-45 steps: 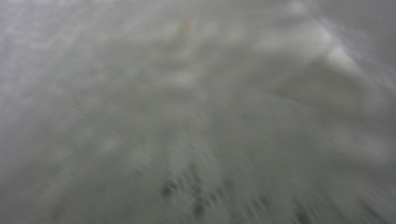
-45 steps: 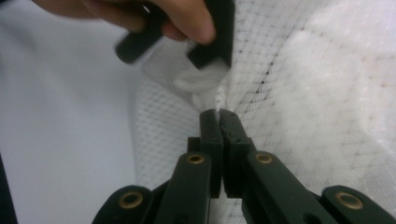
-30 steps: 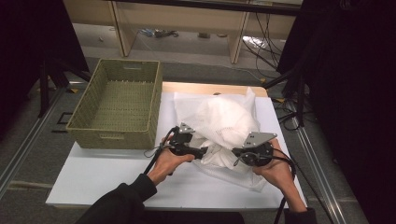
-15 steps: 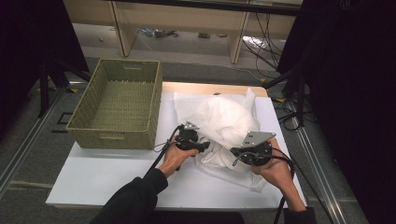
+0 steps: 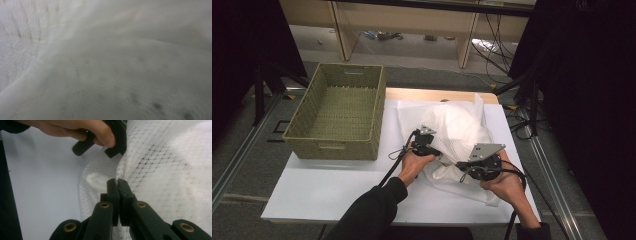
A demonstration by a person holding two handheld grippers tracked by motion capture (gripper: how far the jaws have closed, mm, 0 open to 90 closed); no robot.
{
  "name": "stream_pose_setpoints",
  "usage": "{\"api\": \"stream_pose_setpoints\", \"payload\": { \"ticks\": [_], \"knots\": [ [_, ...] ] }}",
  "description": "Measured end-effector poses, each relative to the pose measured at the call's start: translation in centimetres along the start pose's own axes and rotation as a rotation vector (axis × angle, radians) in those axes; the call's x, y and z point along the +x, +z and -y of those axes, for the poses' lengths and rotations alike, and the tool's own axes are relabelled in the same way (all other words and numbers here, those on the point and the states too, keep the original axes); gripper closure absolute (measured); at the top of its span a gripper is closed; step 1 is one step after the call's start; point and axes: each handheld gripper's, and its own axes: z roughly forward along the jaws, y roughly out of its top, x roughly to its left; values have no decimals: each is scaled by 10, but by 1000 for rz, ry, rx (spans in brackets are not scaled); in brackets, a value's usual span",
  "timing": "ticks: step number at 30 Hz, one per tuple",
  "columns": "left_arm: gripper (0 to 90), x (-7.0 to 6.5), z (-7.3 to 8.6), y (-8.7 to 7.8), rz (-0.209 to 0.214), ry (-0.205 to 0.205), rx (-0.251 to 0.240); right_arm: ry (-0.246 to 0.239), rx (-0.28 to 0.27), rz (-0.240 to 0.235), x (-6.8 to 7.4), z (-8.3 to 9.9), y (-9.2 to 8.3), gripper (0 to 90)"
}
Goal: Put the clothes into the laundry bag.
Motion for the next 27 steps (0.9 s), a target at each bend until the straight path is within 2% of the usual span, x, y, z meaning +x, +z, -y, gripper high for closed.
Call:
{"api": "stream_pose_setpoints", "payload": {
  "ticks": [3,5,6,8,10,11,12,14,15,17,19,22,23,26,27],
  "knots": [
    [570,-1,-3,-10,20,2,34,8,25,0,-1,5,7,900],
    [440,-1,-3,-23,29,49,73,33,29,13,-4,7,7,900],
    [411,-1,-3,-31,21,73,85,29,29,23,-5,8,7,900],
    [368,2,-1,-46,14,101,99,26,27,11,-6,10,7,900],
    [382,7,2,-60,3,89,110,33,36,11,-7,11,8,900],
    [421,10,3,-67,9,86,115,33,33,18,-8,11,8,900],
    [505,13,5,-73,1,100,120,34,26,16,-7,11,8,900],
    [629,17,7,-78,-41,124,151,31,28,16,-7,11,7,900],
    [656,17,8,-80,-47,148,162,40,29,18,-7,11,7,900],
    [694,16,14,-79,-58,174,189,48,32,23,-6,10,7,900],
    [668,15,18,-74,-111,180,190,33,33,15,-6,10,7,900],
    [557,17,21,-63,-139,191,194,31,32,18,-7,10,8,900],
    [537,20,20,-58,-171,203,191,32,32,16,-7,10,8,900],
    [495,26,19,-45,-219,200,173,30,39,13,-7,10,8,900],
    [465,28,19,-36,-236,184,161,28,30,20,-7,10,9,900]
  ]
}}
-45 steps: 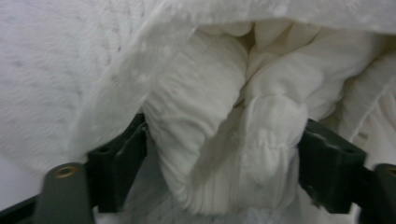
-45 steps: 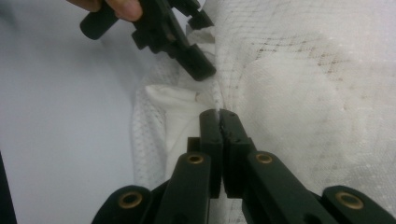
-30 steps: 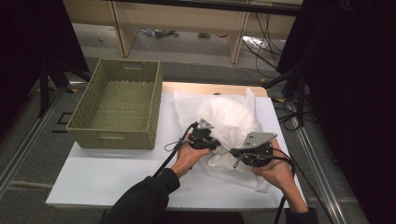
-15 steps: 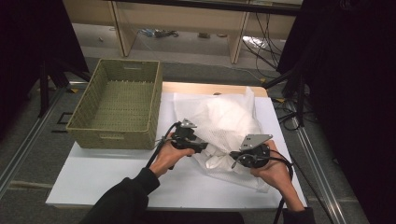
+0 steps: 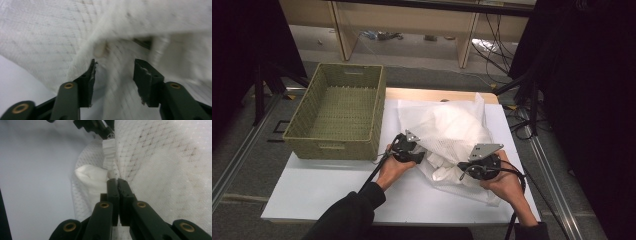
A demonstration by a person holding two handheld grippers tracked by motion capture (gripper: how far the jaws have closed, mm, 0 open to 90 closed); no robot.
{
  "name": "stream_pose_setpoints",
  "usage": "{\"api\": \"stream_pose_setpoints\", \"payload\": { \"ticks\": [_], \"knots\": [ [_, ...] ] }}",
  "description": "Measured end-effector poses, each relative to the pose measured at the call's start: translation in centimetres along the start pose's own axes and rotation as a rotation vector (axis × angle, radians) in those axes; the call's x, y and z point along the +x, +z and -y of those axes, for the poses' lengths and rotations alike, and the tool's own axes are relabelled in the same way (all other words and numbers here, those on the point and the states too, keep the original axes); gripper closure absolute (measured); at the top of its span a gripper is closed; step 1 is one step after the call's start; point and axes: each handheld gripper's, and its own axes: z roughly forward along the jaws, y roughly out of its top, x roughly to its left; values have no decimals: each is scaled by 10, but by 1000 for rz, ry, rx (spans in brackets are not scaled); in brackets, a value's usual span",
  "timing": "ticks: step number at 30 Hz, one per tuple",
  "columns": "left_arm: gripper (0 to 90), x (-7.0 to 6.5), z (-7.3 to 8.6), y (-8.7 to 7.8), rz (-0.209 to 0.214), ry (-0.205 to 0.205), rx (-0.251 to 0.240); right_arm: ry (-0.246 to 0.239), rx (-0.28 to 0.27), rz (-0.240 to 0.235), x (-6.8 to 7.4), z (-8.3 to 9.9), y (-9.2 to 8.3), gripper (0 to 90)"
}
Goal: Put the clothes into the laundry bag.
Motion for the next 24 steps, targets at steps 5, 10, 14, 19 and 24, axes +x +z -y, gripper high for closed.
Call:
{"api": "stream_pose_setpoints", "payload": {
  "ticks": [5,10,14,19,24],
  "knots": [
    [850,2,-6,4,83,-12,20,3,-1,0,0,0,0,900],
    [876,7,-1,-31,128,89,-2,-6,15,13,-2,3,1,900],
    [884,13,15,-71,138,183,1,-4,30,14,-1,3,5,900],
    [885,25,52,-111,198,209,11,-16,53,40,-3,4,13,900],
    [882,7,71,-124,306,191,20,9,39,44,-5,3,10,900]
  ]
}}
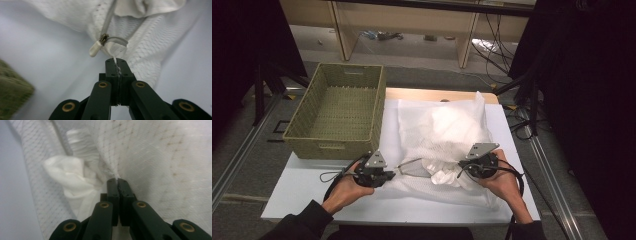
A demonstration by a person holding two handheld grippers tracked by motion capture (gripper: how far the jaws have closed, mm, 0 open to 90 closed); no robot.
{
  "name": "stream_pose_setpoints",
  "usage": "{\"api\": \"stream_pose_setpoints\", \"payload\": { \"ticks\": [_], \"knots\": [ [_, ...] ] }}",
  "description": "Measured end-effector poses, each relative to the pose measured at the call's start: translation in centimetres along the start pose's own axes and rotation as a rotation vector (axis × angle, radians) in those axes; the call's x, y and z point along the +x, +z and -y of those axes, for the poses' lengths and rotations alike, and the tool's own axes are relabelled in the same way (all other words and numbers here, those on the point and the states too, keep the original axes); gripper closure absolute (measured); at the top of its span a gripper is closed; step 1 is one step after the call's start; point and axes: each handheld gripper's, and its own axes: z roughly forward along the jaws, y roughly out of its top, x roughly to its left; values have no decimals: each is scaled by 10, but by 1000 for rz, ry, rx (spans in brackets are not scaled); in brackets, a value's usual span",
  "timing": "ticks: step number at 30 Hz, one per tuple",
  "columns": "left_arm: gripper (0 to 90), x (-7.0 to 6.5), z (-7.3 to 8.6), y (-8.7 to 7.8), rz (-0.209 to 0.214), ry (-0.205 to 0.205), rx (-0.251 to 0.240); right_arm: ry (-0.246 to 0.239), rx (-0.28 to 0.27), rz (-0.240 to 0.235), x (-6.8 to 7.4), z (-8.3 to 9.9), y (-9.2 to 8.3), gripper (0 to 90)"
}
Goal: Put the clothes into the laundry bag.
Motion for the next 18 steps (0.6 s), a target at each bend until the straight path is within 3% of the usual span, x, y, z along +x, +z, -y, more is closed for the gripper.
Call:
{"api": "stream_pose_setpoints", "payload": {
  "ticks": [2,3,5,6,7,10,12,15,17,18],
  "knots": [
    [875,-10,-4,2,-4,35,19,-1,-1,-4,1,-1,-3,900],
    [856,-13,-8,2,-16,33,22,-3,-3,-6,0,-1,-5,900],
    [720,-16,-18,2,-55,20,7,-3,-25,10,-1,-4,-8,900],
    [693,-17,-24,2,-64,48,0,1,-22,7,0,-4,-10,900],
    [652,-20,-30,3,-74,33,-23,-12,-28,9,-1,-4,-11,900],
    [506,-31,-46,11,-39,34,-54,6,-18,2,-3,-5,-14,900],
    [437,-40,-55,24,1,47,-39,-2,-38,8,-3,-4,-15,900],
    [318,-53,-66,53,-4,59,11,6,-43,10,-3,-7,-21,900],
    [300,-55,-71,74,-10,78,32,-15,-55,9,-4,-9,-25,900],
    [287,-55,-73,85,-29,42,25,-18,-57,3,-3,-10,-28,900]
  ]
}}
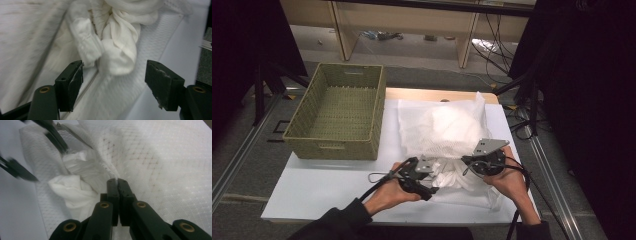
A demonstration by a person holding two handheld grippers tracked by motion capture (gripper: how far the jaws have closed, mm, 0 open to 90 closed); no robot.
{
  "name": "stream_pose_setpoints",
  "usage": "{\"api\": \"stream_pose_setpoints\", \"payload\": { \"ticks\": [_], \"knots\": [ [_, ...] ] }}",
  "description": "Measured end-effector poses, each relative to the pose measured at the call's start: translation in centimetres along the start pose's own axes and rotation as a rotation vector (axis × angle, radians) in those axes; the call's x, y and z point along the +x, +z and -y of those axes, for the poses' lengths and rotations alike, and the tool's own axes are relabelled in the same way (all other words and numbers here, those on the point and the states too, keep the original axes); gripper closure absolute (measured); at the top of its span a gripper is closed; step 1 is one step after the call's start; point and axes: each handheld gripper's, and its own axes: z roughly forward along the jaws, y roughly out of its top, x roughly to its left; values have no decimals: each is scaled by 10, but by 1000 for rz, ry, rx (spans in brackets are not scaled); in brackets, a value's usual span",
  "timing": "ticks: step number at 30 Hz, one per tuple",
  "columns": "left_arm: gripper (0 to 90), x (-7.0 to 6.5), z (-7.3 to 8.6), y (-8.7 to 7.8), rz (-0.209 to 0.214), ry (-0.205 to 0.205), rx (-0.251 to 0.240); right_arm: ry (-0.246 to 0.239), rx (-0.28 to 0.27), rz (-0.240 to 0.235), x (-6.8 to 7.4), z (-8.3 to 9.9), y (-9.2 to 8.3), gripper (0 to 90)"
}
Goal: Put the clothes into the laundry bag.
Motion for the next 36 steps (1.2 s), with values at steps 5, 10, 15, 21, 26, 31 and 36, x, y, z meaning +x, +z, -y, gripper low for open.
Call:
{"api": "stream_pose_setpoints", "payload": {
  "ticks": [5,10,15,21,26,31,36],
  "knots": [
    [359,4,-15,46,-66,-58,17,-17,-19,6,1,-4,-8,900],
    [677,11,-30,54,-109,30,13,-6,-17,1,1,-2,-8,900],
    [783,26,-36,52,-158,-24,-69,-5,-5,-8,0,-1,-7,900],
    [783,56,-54,61,-304,-86,-128,-4,-7,-3,4,-3,-2,900],
    [646,67,-42,70,-266,-162,-71,-3,15,-11,5,0,7,900],
    [384,54,-31,39,-199,-157,-22,4,12,-21,3,3,10,900],
    [291,28,-29,10,-137,-132,-8,9,11,-9,1,3,8,900]
  ]
}}
